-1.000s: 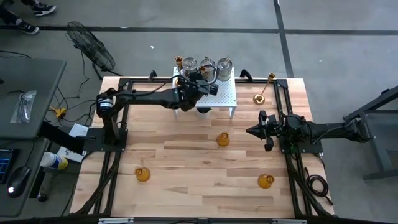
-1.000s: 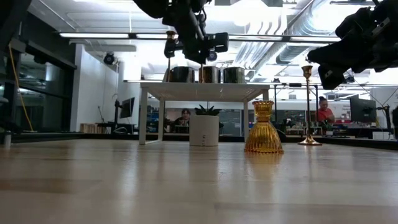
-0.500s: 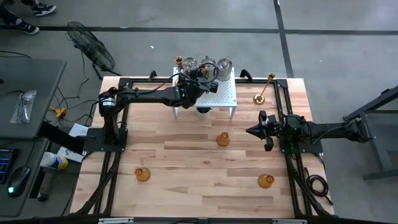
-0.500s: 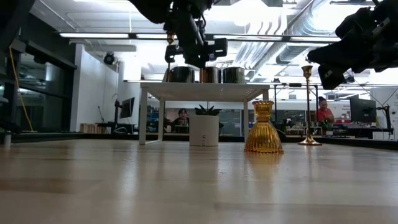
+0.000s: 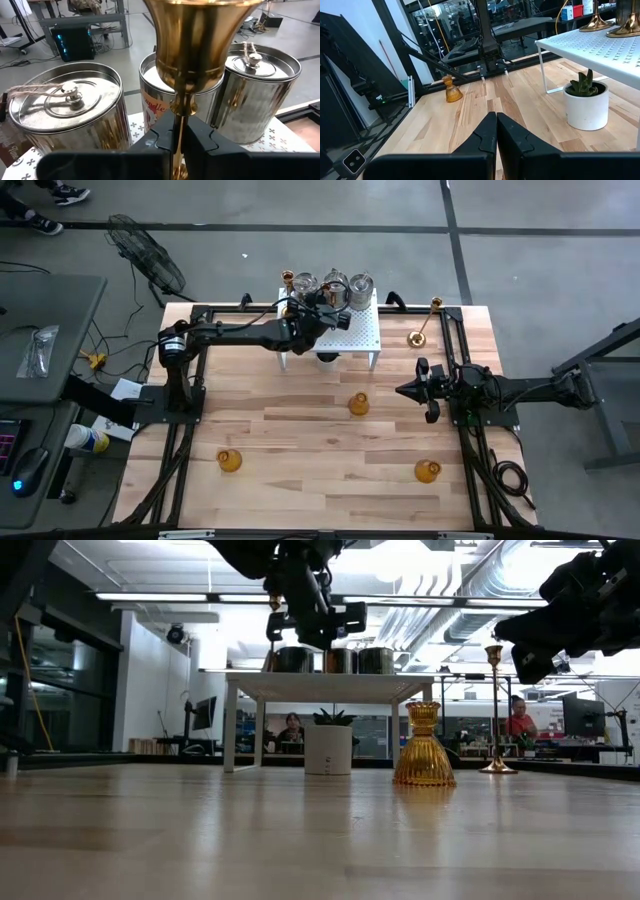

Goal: Pick & Place candle stick holders
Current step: Put the middle left gold candlestick holder on the shelf

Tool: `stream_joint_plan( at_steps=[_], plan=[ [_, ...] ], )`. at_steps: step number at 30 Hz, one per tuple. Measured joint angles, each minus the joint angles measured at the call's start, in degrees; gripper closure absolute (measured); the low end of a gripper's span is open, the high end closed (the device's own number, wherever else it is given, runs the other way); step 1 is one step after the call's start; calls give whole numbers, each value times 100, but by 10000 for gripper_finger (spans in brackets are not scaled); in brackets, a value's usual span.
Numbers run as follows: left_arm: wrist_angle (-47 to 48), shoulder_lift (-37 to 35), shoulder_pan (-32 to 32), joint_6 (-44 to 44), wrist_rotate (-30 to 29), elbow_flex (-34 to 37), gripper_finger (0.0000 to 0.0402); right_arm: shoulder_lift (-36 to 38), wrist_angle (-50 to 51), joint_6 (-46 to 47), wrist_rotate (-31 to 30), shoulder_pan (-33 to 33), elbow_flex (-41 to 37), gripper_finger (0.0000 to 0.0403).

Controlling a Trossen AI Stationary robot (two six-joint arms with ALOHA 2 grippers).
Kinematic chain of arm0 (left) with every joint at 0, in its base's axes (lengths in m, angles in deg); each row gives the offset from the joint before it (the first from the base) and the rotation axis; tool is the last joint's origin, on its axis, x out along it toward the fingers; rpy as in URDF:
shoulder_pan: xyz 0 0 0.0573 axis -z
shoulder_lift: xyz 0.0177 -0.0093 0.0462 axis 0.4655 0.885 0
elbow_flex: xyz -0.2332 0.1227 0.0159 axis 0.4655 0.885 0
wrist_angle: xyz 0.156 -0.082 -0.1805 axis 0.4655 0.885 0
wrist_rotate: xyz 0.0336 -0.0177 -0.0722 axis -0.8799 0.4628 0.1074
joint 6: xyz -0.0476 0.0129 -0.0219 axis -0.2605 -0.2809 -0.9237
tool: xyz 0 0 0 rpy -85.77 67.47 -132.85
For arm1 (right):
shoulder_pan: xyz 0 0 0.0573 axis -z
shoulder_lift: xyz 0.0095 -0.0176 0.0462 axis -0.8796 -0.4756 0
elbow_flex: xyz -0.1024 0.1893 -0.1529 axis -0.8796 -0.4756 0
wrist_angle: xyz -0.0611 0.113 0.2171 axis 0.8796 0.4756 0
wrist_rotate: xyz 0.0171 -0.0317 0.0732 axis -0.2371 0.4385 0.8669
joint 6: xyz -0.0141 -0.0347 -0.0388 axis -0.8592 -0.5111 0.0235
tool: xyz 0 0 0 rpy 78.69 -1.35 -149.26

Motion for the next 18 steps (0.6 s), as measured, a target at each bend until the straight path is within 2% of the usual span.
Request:
stream_joint_plan(
  at_steps=[13, 18],
  plan=[
    [43, 24, 0, 26, -53, 13, 323, 0, 0, 0, 7, -1, -1, 400],
    [30, 24, 2, 345, -63, 13, 291, 1, 0, 1, 7, 0, 0, 400]
  ],
)
